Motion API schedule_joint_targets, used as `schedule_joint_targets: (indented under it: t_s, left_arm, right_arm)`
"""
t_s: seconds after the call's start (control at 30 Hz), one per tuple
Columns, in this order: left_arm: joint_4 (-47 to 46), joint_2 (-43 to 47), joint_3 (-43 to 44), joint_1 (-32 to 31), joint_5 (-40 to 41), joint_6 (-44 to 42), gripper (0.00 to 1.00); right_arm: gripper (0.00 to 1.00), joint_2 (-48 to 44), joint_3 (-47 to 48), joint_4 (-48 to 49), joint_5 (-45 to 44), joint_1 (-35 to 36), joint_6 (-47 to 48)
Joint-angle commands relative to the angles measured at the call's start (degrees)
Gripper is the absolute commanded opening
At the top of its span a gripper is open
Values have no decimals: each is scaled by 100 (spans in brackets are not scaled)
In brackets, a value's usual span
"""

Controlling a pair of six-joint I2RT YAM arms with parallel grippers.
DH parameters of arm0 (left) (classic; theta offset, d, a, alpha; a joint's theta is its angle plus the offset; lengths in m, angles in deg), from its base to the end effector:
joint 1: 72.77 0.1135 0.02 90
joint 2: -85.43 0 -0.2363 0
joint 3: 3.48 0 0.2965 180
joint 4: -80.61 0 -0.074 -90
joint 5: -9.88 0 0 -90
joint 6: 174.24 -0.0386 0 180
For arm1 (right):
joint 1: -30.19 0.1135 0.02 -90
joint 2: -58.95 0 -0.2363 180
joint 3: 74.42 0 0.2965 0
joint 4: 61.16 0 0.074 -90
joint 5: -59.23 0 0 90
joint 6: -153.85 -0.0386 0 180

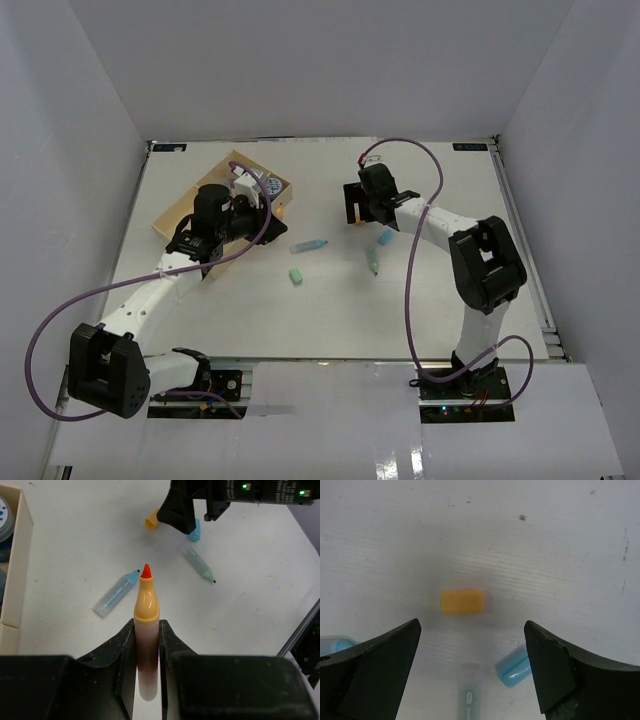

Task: Sort the stationery into containers
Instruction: Move the pen cap to the center of the board.

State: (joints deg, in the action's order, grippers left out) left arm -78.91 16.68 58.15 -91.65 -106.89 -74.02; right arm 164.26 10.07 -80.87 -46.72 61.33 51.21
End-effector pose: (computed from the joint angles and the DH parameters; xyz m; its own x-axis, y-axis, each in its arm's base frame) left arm 0.3016 -0.1215 0.2467 -0.5497 0.0206 -0.8351 0.5782 0.7309 -0.3626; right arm 0.3855 0.2205 0.1638 -0.6124 -0.1242 -0.7807 -0.1890 0.9819 -0.0079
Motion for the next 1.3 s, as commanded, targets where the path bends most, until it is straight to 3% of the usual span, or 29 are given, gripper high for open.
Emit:
schedule_joint_targets:
  t_s: [0.0, 0.43, 0.9, 1.03, 1.27]
  left_arm:
    - [-71, 213, 50, 6, -242, -283, 0]
    - [-36, 283, 14, 6, -66, -292, 2]
    - [-36, 257, -3, 6, -110, -310, 4]
    - [-45, 248, -12, 6, -83, -310, 5]
    - [-45, 274, -12, 6, -110, -301, 7]
  right_arm:
    - [89, 418, 575, -348, 127, -11, 420]
    - [83, 1193, 1103, -480, 276, -81, 482]
    - [59, 1219, 778, -252, 750, -73, 834]
    - [50, 1053, 524, -120, 830, -55, 1026]
    - [42, 403, -195, 143, 1075, 269, 1833]
